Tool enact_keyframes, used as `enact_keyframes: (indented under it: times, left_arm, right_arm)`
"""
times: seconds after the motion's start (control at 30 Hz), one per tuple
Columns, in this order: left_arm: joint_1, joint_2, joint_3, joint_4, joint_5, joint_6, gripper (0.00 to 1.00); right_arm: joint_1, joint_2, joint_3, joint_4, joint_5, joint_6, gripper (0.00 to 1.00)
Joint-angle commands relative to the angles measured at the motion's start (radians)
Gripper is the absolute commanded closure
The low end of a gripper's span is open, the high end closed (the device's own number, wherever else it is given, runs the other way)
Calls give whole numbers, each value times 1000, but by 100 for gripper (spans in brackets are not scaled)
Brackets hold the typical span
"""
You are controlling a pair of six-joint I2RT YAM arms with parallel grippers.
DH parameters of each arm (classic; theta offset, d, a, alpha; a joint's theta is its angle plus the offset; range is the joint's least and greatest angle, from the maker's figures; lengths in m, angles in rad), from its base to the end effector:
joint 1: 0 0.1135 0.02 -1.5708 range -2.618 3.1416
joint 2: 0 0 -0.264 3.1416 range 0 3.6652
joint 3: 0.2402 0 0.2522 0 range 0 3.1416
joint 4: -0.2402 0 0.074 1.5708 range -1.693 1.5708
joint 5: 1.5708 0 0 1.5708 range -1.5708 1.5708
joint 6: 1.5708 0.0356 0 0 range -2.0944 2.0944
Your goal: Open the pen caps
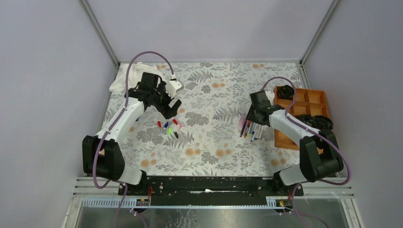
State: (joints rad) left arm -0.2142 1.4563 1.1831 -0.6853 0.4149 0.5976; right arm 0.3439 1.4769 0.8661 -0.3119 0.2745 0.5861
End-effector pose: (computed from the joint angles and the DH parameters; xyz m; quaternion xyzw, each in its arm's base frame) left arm 0.2932 -0.0785 0.2802 0.4255 0.8327 -0.1366 0.3269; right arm 0.2816 0.0906 0.1987 0.1567 0.9269 0.0255 0.3401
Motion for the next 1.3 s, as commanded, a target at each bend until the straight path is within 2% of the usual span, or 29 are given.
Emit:
enact_keyframes:
  times: [0.0, 0.03, 0.1, 0.13, 0.27, 0.37, 0.5, 0.6, 0.7, 0.87, 0.97, 1.2, 1.27]
  left_arm:
    - [71, -55, 8, 19, 67, -75, 1]
    - [93, -68, 1, 35, 75, -90, 2]
    - [133, -91, -22, 75, 81, -124, 2]
    - [163, -104, -37, 100, 87, -140, 1]
    - [227, -144, -123, 199, 93, -203, 2]
    - [275, -158, -203, 332, 97, -276, 2]
    - [317, -153, -334, 566, 89, -374, 1]
    - [320, -136, -426, 737, 37, -409, 2]
    - [320, -108, -504, 885, 18, -437, 2]
    - [320, -46, -603, 1111, -24, -468, 2]
    - [320, -12, -642, 1200, -41, -484, 1]
    - [319, -18, -732, 1377, -38, -529, 2]
    - [319, -23, -772, 1455, -33, -558, 2]
  right_arm:
    - [-7, -140, -29, -38, 0, 11, 48]
    - [-7, -173, -40, -44, 4, 8, 39]
    - [-7, -244, -61, -45, 14, -6, 9]
    - [-6, -281, -69, -42, 24, -18, 1]
    - [-7, -372, -64, -44, 108, -60, 0]
    - [-7, -393, -53, -15, 266, -103, 0]
    - [-6, -432, -200, 337, 428, -361, 0]
    - [-10, -406, -270, 479, 536, -476, 0]
    - [-14, -357, -291, 533, 567, -492, 0]
    - [-24, -315, -488, 977, 540, -617, 0]
    - [-37, -227, -550, 1204, 542, -659, 0]
    - [-85, -58, -602, 1402, 504, -649, 0]
    - [-88, -38, -600, 1434, 541, -619, 0]
